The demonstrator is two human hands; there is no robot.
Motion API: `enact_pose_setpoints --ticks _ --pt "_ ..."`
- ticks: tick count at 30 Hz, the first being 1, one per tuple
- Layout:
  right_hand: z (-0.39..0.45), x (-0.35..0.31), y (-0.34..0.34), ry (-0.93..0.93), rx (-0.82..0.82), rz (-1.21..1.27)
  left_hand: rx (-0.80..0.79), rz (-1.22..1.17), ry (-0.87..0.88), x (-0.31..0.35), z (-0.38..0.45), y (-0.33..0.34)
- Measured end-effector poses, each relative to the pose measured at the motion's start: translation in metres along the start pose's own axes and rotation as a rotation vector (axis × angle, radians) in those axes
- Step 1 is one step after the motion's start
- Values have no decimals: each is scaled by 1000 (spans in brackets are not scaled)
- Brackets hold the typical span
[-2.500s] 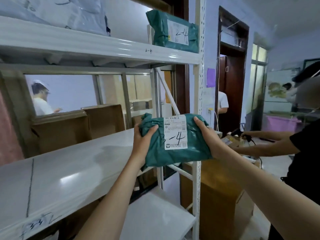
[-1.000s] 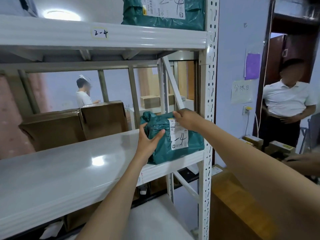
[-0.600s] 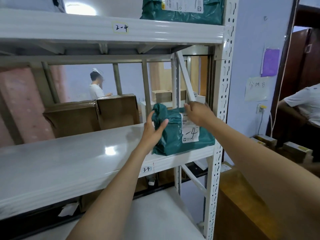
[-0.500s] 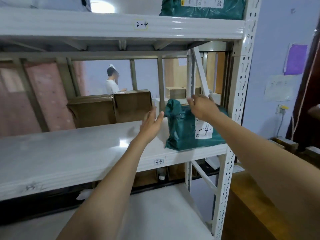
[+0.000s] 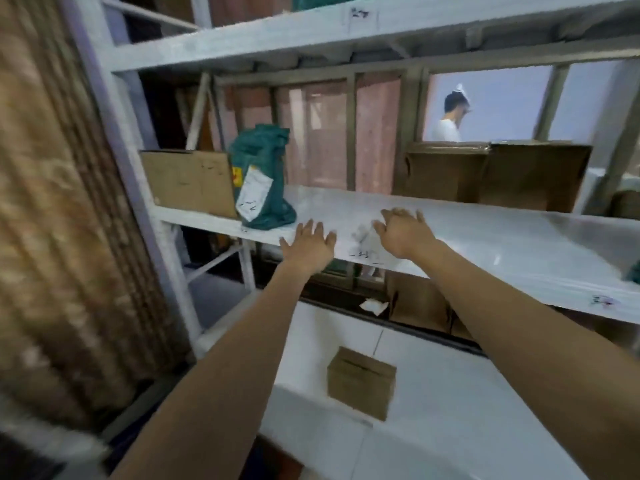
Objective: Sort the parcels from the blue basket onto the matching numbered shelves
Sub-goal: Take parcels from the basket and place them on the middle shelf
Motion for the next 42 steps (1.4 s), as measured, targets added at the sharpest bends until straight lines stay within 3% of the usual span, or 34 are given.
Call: enact_pose_setpoints --ticks 6,11,15,18,24,30,35,42 --pt "6 -212 115 -178 -102 31 29 -69 -226 -221 -75 1" --pt "-18 -351 240 -228 -306 55 -122 -81 -493 -419 -144 43" --pt "-50 -430 325 -276 -456 40 -267 -82 -682 -519 -209 78" --pt "-61 -474 369 -325 -510 52 -293 -76 -729 -578 -238 112" --pt "-50 -518 462 -360 -661 6 -475 -124 -827 -638 -262 184" --pt "-21 -543 547 -322 -792 63 -556 -110 -835 -683 -233 247" --pt "0 -536 628 -267 -893 64 -642 -193 -906 -711 -202 298" --pt "14 -532 735 -160 -987 39 -774 -213 -837 -772 -162 408"
Point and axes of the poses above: each hand's wrist, its own z-axis towards the middle knuckle, its own y-axis out of the palm, x = y × z, the point moved 9 cm from there along z, towards the middle knuckle, and after that the axes turned 1 degree about y, right-handed, at the moved point
